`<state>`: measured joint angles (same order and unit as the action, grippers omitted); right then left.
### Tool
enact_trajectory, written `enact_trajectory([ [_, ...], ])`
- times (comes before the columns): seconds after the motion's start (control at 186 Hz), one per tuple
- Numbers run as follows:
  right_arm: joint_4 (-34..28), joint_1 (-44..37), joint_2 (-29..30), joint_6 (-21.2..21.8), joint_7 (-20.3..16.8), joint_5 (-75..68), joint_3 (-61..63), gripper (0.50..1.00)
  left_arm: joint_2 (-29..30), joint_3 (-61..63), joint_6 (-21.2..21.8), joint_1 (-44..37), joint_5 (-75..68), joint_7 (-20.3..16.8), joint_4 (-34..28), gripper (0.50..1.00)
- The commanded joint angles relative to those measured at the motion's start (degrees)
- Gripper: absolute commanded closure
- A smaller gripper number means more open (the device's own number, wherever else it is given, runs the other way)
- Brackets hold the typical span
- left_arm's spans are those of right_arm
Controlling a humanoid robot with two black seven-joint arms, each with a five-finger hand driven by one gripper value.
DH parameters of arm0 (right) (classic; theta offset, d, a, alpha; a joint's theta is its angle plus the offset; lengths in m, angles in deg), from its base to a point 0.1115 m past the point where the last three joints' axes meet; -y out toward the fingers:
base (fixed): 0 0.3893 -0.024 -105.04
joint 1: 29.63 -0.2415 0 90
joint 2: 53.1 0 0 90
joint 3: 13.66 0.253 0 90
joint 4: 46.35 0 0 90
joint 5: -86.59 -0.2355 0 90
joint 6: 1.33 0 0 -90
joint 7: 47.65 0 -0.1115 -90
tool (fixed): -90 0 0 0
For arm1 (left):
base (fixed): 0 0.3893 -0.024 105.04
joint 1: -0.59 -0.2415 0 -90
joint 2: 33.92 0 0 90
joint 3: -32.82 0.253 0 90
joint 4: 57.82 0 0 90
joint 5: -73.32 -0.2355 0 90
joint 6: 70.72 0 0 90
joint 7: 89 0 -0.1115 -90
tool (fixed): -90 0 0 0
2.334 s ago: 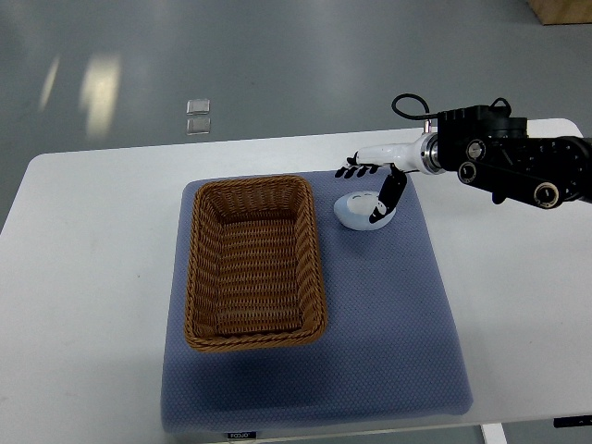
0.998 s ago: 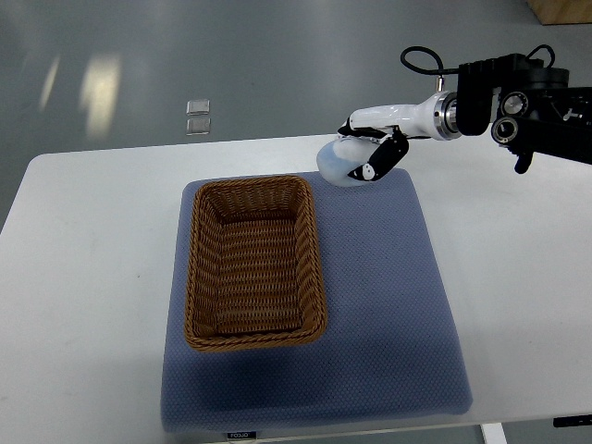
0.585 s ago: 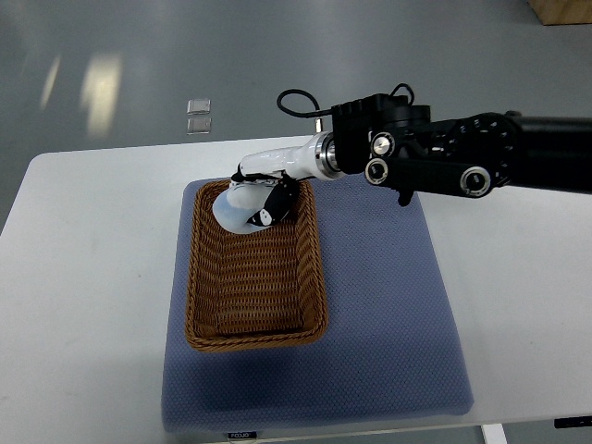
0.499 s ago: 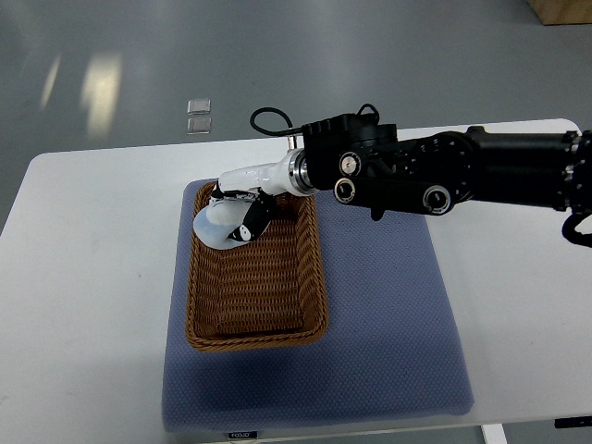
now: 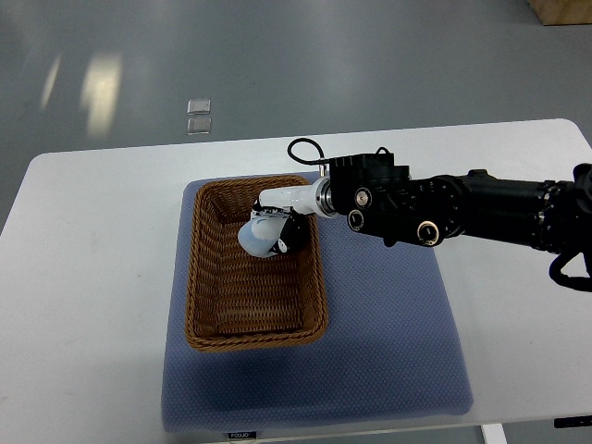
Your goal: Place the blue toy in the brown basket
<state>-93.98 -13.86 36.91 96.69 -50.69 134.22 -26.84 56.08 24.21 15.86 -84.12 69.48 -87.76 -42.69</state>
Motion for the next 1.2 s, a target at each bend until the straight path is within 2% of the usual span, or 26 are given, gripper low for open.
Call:
enact_trajectory([
  [0.0, 0.1, 0.5, 0.0, 0.0, 0.4, -0.1, 0.2, 0.709, 0.0, 0.0, 0.0, 0.0, 0.0, 0.0, 0.0, 0.500],
  [0.086, 0.1, 0.7, 0.0, 0.0, 0.4, -0.2, 0.5, 0.638, 0.0, 0.0, 0.0, 0.0, 0.0, 0.0, 0.1, 0.500],
  [0.215, 0.1, 0.0, 0.0, 0.1, 0.4, -1.0, 2.5, 0.607, 0.0, -0.1, 0.0, 0.1, 0.0, 0.0, 0.0, 0.500],
  [0.472, -0.5, -3.4, 0.0, 1.0, 0.5, -5.3, 13.8, 0.603, 0.0, -0.1, 0.0, 0.0, 0.1, 0.0, -0.1, 0.500],
  [0.644, -0.6, -2.0, -6.8, 0.9, 0.7, -12.3, 24.5, 0.603, 0.0, -0.1, 0.0, 0.0, 0.0, 0.0, 0.0, 0.500],
  [0.778, -0.6, 6.6, -11.1, 0.9, 2.2, -18.5, 39.0, 0.603, 0.0, -0.2, 0.0, 0.1, 0.1, 0.0, 0.1, 0.500],
  [0.858, -0.5, 12.3, -11.7, 0.9, 3.8, -21.4, 48.1, 0.603, 0.0, -0.2, 0.1, 0.1, 0.0, 0.0, 0.0, 0.500],
  [0.976, -0.5, 23.2, -10.9, 0.9, 8.8, -26.3, 62.1, 0.603, 0.0, -0.2, 0.1, 0.0, 0.0, 0.0, 0.1, 0.500],
  [1.196, 0.1, 34.9, -6.9, 0.9, 13.2, -34.8, 74.4, 0.603, 0.0, -0.1, 0.1, 0.0, 0.1, 0.0, 0.2, 0.500],
])
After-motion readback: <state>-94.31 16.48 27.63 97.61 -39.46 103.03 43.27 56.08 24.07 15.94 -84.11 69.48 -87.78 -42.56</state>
